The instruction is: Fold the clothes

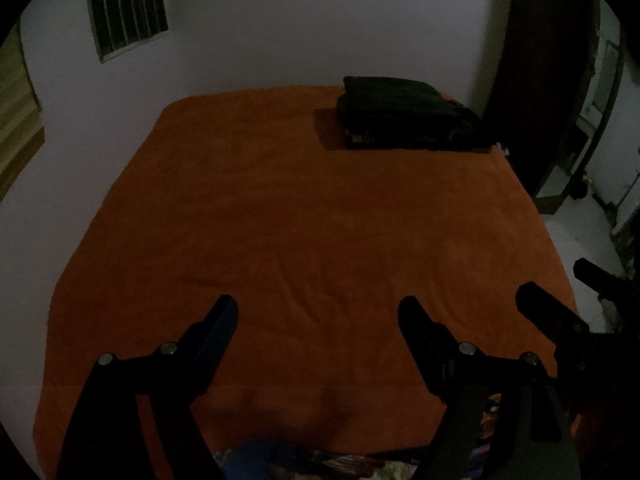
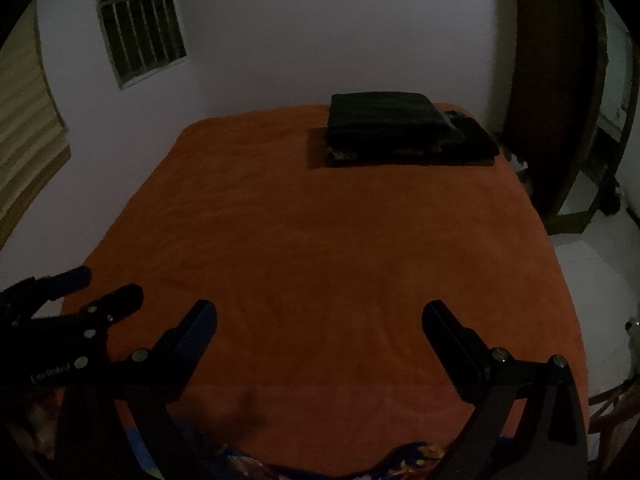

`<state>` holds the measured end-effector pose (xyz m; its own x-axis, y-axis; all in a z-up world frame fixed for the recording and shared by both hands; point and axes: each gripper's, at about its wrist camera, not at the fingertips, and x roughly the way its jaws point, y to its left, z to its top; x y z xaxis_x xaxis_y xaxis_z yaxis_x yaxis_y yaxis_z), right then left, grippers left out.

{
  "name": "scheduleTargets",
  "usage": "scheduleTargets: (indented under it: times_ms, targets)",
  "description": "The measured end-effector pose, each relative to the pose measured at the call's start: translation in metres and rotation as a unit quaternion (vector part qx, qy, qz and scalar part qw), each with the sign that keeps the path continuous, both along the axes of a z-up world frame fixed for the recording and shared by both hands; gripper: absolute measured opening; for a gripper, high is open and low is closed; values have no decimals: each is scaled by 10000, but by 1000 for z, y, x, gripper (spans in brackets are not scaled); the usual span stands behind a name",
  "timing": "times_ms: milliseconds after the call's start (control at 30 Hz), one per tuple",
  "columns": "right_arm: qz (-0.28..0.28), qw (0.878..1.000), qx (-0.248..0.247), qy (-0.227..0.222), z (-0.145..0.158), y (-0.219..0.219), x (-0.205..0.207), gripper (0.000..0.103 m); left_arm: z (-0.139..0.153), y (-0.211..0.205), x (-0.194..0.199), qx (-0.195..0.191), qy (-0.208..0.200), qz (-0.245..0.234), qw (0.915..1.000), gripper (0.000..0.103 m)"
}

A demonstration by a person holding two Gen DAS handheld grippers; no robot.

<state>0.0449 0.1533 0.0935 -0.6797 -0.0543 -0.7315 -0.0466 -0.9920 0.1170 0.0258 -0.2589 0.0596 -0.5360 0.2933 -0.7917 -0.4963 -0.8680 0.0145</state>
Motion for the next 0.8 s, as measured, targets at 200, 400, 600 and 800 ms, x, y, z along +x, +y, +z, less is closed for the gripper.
scheduleTargets:
  times_ms: [200,400,600,800]
  targets:
    - [95,9999,-6,30,1,-2,2,103,3,-1,3,-5,19,-70,10000,83]
    - [109,9999,3,-23,0,2,1,103,4,-2,5,13,18,-22,10000,83]
    - [145,9999,34,-8,3,0,1,103,4,-10,2,66,-67,10,10000,83]
    - [145,9999,-27,-27,0,1,5,103,7,-9,5,25,14,19,10000,83]
